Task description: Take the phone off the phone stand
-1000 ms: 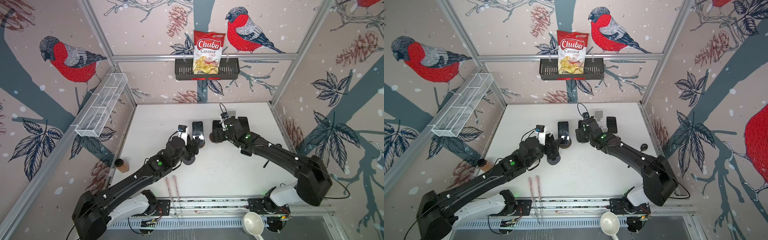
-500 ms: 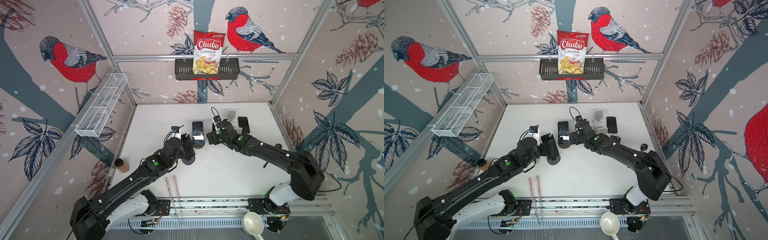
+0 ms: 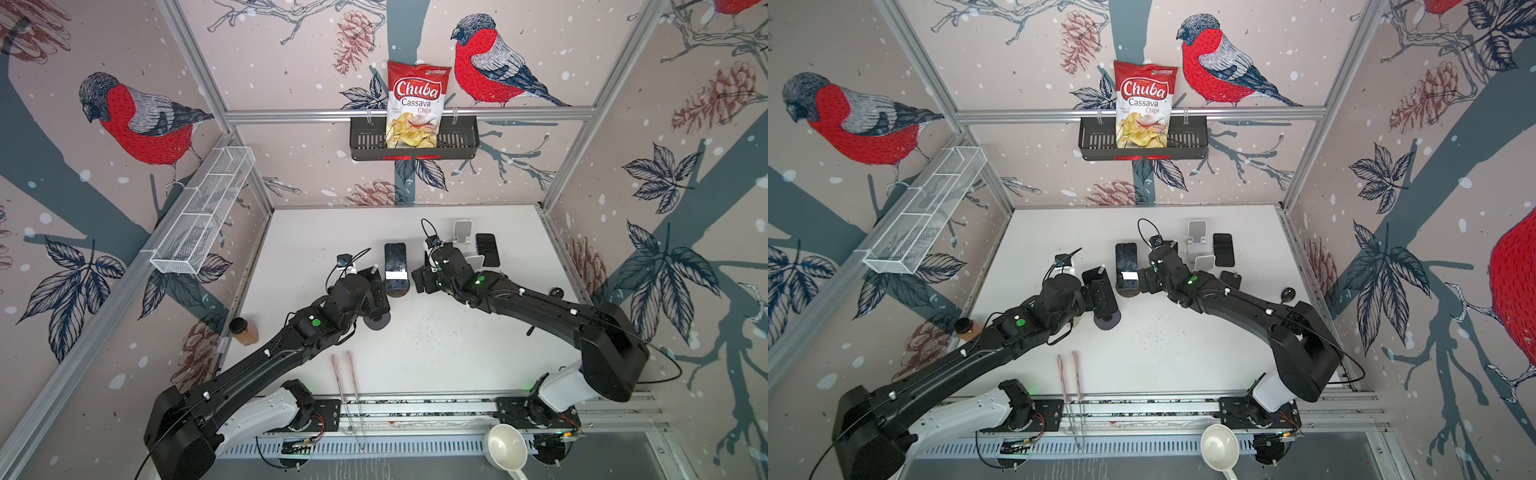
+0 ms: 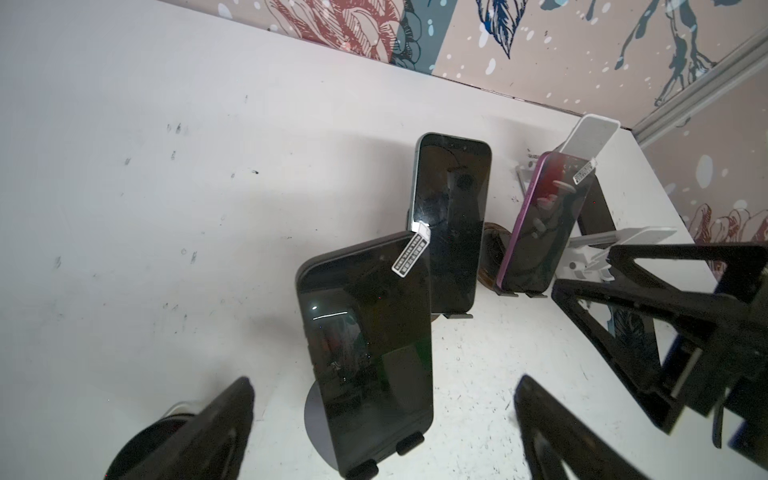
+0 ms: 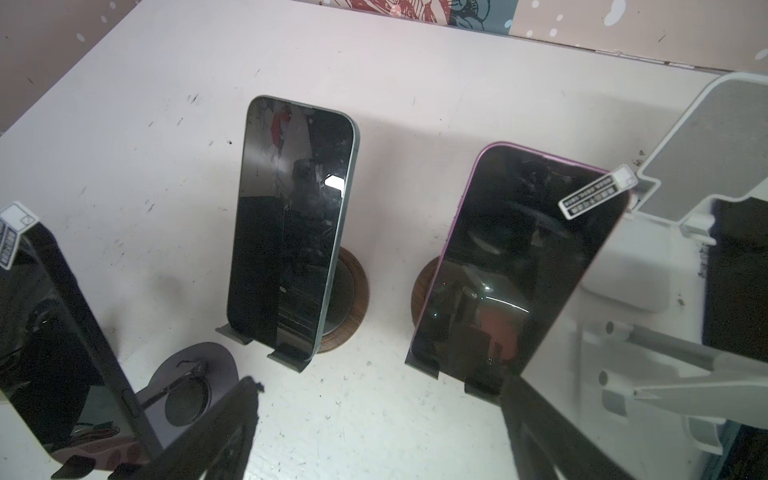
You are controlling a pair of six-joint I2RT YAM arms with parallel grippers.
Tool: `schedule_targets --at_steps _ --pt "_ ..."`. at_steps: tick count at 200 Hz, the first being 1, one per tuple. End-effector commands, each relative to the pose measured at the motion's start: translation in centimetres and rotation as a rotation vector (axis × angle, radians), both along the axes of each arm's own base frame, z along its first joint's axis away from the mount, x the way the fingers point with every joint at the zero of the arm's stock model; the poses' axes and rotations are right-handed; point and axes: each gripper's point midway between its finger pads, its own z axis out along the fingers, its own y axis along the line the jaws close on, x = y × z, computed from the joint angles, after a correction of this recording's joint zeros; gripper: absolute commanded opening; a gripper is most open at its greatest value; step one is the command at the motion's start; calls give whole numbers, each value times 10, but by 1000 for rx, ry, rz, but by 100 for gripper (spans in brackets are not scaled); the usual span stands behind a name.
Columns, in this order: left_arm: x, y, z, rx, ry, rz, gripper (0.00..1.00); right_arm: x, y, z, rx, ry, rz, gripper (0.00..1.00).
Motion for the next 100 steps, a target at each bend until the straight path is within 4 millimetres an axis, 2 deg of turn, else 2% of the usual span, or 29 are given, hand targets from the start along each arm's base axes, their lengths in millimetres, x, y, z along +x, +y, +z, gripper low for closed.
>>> schedule_targets --at_steps 1,35,76,100 --pt "1 7 0 -23 14 63 97 3 2 7 21 -27 -9 93" --pt "2 1 3 -43 29 76 97 3 1 7 15 -40 -7 92" --pt "4 0 -8 40 106 157 97 3 -5 8 5 -57 -13 92" --pt "6 -1 -14 73 146 194 97 5 -16 5 -7 -61 -36 92"
